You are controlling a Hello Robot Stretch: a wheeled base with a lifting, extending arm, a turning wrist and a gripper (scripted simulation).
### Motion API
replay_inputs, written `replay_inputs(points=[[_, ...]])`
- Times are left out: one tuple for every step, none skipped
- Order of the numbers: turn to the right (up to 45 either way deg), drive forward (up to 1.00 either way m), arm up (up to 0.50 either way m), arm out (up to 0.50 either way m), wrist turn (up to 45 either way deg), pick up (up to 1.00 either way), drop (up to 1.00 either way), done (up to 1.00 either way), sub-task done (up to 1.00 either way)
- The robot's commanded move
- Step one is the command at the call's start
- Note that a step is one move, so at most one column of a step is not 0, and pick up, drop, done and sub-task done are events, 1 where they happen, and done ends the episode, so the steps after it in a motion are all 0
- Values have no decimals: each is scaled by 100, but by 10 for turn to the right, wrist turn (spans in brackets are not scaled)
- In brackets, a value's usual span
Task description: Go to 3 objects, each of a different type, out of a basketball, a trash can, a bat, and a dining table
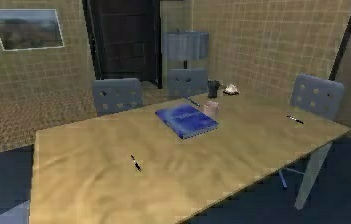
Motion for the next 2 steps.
replay_inputs(points=[[450,0,0,0,0,0,0,0,0],[450,0,0,0,0,0,0,0,0]])
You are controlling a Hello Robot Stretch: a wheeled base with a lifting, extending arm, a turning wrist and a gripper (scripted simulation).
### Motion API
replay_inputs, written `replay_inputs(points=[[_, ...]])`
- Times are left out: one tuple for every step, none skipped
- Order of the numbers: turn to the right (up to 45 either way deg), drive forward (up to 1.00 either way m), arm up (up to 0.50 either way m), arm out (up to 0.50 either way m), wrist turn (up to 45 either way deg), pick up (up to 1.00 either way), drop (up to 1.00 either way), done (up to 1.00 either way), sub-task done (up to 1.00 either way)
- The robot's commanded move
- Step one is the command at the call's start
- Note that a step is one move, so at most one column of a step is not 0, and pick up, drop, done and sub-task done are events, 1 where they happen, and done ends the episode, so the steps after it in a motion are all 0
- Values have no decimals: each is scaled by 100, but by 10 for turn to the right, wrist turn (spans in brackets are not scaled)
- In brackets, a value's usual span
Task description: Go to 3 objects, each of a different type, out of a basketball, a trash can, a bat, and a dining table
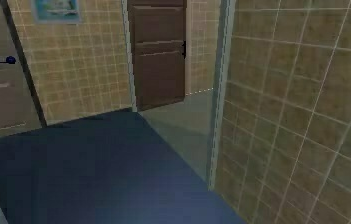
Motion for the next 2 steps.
replay_inputs(points=[[450,0,0,0,0,0,0,0,0],[120,0,0,0,0,0,0,0,0]])
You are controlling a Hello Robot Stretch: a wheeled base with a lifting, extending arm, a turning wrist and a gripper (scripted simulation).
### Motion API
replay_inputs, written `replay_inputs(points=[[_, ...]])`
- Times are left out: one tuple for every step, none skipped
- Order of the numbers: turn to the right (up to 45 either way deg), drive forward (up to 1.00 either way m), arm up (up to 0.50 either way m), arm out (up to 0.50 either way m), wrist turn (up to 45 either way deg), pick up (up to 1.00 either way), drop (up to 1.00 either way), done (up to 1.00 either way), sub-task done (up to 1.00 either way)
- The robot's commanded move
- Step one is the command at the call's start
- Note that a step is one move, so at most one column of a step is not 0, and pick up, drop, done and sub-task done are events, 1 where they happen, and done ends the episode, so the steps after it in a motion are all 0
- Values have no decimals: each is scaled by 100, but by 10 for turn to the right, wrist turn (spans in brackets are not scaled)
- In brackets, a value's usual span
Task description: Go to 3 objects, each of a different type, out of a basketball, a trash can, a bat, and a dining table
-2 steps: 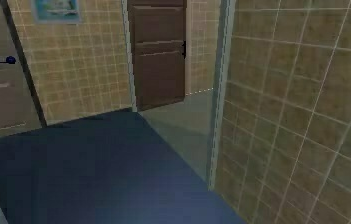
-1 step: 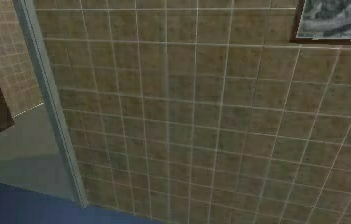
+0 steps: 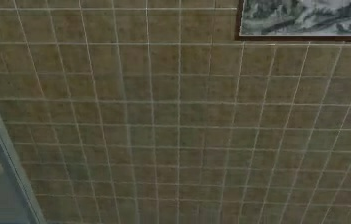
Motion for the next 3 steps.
replay_inputs(points=[[0,5,0,0,0,0,0,0,0],[-450,0,0,0,0,0,0,0,0],[-450,0,0,0,0,0,0,0,0]])
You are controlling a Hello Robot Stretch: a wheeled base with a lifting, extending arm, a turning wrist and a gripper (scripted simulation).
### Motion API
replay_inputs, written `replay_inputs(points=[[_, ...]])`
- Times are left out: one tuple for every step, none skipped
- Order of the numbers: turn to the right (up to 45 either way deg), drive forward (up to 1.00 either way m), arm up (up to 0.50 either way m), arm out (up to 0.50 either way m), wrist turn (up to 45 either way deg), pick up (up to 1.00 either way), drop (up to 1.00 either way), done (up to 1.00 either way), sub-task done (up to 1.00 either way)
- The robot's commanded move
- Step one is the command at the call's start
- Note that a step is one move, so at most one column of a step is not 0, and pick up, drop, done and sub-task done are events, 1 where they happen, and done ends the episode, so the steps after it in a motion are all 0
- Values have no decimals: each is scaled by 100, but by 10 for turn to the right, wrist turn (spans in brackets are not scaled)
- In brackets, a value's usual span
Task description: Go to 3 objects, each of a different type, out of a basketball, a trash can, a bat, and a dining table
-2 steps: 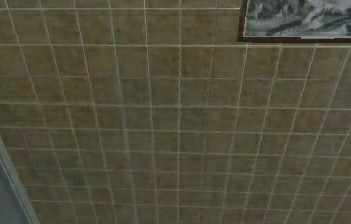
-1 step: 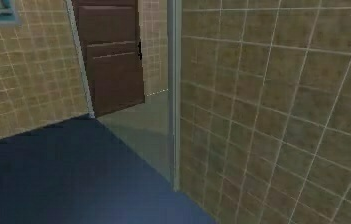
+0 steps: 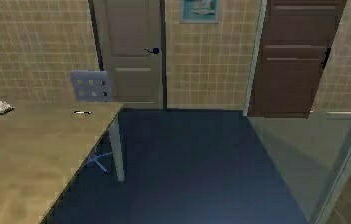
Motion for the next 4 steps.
replay_inputs(points=[[-450,0,0,0,0,0,0,0,0],[0,0,0,0,0,0,0,0,100],[-450,0,0,0,0,0,0,0,0],[-450,0,0,0,0,0,0,0,0]])
